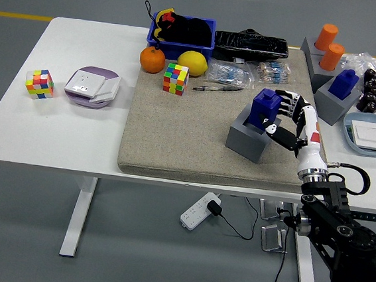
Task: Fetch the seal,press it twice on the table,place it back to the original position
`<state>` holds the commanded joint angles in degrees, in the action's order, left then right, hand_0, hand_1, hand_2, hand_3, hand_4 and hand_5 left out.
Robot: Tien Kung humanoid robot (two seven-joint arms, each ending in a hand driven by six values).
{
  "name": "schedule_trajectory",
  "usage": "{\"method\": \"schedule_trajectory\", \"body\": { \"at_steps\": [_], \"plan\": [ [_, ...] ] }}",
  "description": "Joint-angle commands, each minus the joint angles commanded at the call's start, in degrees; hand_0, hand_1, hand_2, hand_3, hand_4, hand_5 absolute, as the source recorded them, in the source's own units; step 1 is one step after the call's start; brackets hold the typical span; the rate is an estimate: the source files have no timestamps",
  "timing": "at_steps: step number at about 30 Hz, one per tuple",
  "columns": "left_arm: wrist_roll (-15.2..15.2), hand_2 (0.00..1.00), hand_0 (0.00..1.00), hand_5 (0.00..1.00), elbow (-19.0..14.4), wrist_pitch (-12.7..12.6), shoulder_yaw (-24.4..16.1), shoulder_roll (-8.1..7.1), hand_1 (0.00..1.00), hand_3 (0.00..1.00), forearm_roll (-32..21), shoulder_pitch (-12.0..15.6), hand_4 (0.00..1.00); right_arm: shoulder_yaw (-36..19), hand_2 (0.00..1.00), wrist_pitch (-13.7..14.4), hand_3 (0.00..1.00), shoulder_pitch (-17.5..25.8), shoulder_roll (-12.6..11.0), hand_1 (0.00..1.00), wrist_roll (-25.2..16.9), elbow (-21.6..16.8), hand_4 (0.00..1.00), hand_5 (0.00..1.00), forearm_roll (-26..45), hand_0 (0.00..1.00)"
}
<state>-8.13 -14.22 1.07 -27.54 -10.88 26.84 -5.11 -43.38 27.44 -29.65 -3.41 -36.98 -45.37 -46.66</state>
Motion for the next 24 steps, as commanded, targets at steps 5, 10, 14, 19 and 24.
{"method": "schedule_trajectory", "body": {
  "at_steps": [5, 10, 14, 19, 24],
  "plan": [
    [0.0, 0.687, 0.723, 0.208, 0.0, 0.0, 0.0, -0.05, 0.697, 0.724, 0.0, -0.1, 0.639, 0.1, 0.421, 0.1, 0.437, -0.4, 0.3, 0.427, 0.0, 0.4, 0.755, 0.002, -0.1, 0.576],
    [0.0, 0.687, 0.722, 0.208, 0.0, 0.0, 0.1, -0.11, 0.696, 0.724, 0.0, -0.1, 0.64, 0.2, 0.421, 0.1, 0.436, -0.5, 0.5, 0.427, 0.0, 0.9, 0.76, 0.002, -0.1, 0.575],
    [0.0, 0.687, 0.723, 0.207, 0.0, 0.0, 0.0, -0.07, 0.697, 0.724, 0.1, -0.1, 0.64, 0.5, 0.42, 0.2, 0.436, -0.6, 0.7, 0.426, 0.0, 1.3, 0.766, 0.002, 0.1, 0.574],
    [0.0, 0.687, 0.723, 0.207, 0.0, 0.0, 0.0, -0.07, 0.697, 0.724, 0.1, -0.1, 0.64, 1.0, 0.419, 0.3, 0.433, -0.7, 1.0, 0.422, 0.0, 1.5, 0.77, 0.002, 0.2, 0.573],
    [0.0, 0.687, 0.722, 0.207, 0.0, 0.0, 0.0, -0.09, 0.697, 0.724, 0.1, 0.0, 0.64, 1.4, 0.416, 0.4, 0.434, -0.8, 1.2, 0.422, 0.0, 1.7, 0.771, 0.002, 0.3, 0.572]
  ]
}}
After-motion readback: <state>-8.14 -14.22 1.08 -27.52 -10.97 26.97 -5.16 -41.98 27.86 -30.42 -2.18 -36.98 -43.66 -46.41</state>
